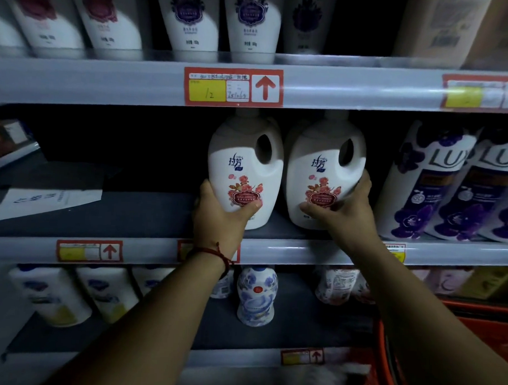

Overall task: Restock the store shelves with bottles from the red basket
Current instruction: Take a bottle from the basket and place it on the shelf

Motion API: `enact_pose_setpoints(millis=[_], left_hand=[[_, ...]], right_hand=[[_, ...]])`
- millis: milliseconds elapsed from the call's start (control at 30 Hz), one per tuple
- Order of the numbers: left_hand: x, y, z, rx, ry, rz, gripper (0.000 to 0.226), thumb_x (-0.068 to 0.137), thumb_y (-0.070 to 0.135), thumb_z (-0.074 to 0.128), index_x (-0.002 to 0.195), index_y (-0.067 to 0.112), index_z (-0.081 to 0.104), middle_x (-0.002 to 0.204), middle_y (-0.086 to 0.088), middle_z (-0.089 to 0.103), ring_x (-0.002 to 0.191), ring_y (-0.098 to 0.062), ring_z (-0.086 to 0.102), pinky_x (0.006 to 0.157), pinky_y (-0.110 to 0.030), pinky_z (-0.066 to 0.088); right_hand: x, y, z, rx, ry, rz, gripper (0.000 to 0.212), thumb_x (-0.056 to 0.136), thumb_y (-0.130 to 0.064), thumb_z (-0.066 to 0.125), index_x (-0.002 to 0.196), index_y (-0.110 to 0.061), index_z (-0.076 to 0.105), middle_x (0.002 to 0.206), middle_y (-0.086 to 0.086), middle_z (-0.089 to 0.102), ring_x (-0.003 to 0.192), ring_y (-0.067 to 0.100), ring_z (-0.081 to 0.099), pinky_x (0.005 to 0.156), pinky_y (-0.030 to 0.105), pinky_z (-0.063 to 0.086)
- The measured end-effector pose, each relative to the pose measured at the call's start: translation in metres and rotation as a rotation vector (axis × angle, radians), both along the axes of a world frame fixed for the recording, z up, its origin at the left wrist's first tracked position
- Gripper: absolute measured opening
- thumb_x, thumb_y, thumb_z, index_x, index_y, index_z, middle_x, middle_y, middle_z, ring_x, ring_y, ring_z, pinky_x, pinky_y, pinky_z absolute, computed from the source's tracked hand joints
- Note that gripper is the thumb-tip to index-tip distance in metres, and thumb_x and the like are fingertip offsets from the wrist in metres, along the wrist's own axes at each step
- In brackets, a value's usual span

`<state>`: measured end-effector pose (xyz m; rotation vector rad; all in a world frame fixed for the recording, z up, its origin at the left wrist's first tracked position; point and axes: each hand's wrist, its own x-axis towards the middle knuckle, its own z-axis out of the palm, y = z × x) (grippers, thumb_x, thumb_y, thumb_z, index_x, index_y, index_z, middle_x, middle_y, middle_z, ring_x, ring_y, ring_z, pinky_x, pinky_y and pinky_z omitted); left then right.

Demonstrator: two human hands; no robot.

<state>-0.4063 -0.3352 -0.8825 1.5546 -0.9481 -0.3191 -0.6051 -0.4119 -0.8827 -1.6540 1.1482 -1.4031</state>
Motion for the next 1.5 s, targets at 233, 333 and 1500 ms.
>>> enact_pose_setpoints(millis=[233,333,1500], left_hand=[[-0.003,-0.002,-0.002,-0.003,0.000,0.007,0.074,0.059,0.041,0.088,0.119,0.020,0.051,0.115,0.001,0.066,0.101,-0.020,0.065,0.087,-0.043,0.057],[-0.003,-0.003,-0.003,0.006,-0.017,0.016,0.077,0.057,0.043,0.088,0.120,0.020,0.050,0.117,-0.001,0.065,0.104,-0.023,0.064,0.089,-0.045,0.056],[-0.002,-0.003,-0.001,-0.013,0.033,-0.021,0.070,0.061,0.032,0.091,0.119,0.019,0.055,0.107,0.004,0.070,0.091,-0.012,0.068,0.076,-0.027,0.058]], right_hand=[[0.007,-0.007,-0.003,0.001,-0.024,0.031,0.106,0.046,-0.039,0.092,0.131,-0.040,0.027,0.126,-0.003,0.054,0.109,0.011,0.062,0.085,0.041,0.060],[0.009,-0.012,-0.007,-0.002,0.004,-0.014,0.113,0.041,-0.049,0.092,0.133,-0.040,0.026,0.130,-0.001,0.050,0.115,0.018,0.058,0.088,0.044,0.058],[0.003,-0.010,-0.004,-0.015,-0.060,0.039,0.107,0.061,-0.019,0.092,0.142,-0.023,0.022,0.129,0.001,0.054,0.109,0.007,0.060,0.070,0.008,0.052]])
